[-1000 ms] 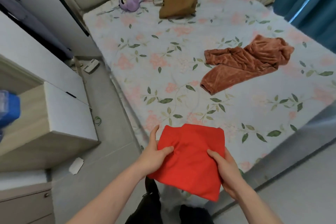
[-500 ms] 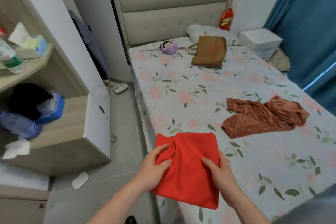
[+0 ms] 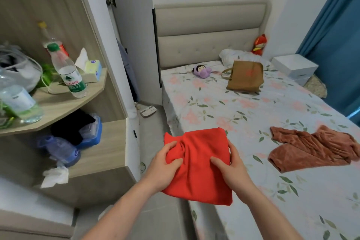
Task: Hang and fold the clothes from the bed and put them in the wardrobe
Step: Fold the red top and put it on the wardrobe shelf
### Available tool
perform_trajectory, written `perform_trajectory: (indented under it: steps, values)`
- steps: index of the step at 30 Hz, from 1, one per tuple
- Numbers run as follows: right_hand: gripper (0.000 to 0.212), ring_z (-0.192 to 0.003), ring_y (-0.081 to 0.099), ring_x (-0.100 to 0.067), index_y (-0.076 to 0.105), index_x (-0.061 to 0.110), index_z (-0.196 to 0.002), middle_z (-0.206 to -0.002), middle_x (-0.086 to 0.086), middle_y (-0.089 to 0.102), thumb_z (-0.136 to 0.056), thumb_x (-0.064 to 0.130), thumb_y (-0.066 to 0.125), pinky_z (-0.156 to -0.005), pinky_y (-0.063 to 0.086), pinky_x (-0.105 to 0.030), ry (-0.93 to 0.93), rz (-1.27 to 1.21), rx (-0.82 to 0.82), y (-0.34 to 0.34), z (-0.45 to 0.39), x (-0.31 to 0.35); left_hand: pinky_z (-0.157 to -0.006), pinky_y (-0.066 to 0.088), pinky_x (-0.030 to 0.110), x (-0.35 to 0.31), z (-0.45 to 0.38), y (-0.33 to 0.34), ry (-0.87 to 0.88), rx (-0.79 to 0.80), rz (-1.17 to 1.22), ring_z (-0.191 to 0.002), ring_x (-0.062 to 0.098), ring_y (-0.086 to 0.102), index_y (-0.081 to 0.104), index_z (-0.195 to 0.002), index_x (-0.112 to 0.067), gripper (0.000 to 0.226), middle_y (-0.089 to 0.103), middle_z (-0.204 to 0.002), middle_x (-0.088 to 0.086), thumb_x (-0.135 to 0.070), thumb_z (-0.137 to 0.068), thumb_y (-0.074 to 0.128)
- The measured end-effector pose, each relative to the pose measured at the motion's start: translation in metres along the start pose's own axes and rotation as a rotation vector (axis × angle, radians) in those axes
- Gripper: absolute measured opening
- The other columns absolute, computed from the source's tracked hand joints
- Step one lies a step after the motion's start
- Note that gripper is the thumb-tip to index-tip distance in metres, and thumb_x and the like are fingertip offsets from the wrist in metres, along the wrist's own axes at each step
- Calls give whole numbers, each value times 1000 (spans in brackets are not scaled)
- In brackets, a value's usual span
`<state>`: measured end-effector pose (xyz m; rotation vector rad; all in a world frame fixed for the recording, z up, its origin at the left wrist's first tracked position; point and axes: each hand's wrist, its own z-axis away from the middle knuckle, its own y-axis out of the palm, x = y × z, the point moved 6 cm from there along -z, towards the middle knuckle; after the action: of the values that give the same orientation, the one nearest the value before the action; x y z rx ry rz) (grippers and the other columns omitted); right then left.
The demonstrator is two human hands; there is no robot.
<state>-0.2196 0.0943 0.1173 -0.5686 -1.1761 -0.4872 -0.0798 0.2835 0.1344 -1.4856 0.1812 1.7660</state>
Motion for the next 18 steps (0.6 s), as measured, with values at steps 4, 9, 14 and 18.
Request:
perform_trajectory:
  steps: [4, 9, 14, 18]
  values:
    - [72, -103, 60, 15, 37, 47, -147, -127, 28, 57, -89, 28, 76, -88, 48, -20, -72, 17, 4, 21, -17, 35, -105, 44, 26, -14, -16, -33, 47, -30, 26, -118, 4, 60, 51, -144, -32, 65, 63, -134, -11, -33, -82, 69]
    - [69, -97, 64, 13, 41, 48, -145, -128, 20, 61, -90, 25, 76, -86, 50, -22, -107, -20, 3, 36, -49, 64, -107, 45, 27, -34, -48, -61, 66, -57, 37, -118, 3, 60, 52, -144, -32, 69, 62, -133, -12, -36, -77, 67]
    - [68, -93, 66, 10, 43, 46, -145, -125, 17, 64, -90, 24, 76, -87, 52, -27, -110, -44, 24, 54, -107, 88, -106, 44, 27, -51, -99, -87, 74, -123, 14, -118, 6, 60, 53, -143, -33, 57, 62, -133, -12, -22, -89, 70]
    - [68, -99, 68, 2, 43, 46, -145, -123, 15, 65, -89, 25, 76, -85, 52, -26, -139, -47, 57, 65, -172, 117, -108, 44, 30, -72, -154, -108, 74, -183, 13, -118, 7, 60, 53, -143, -33, 57, 61, -133, -11, -20, -90, 69]
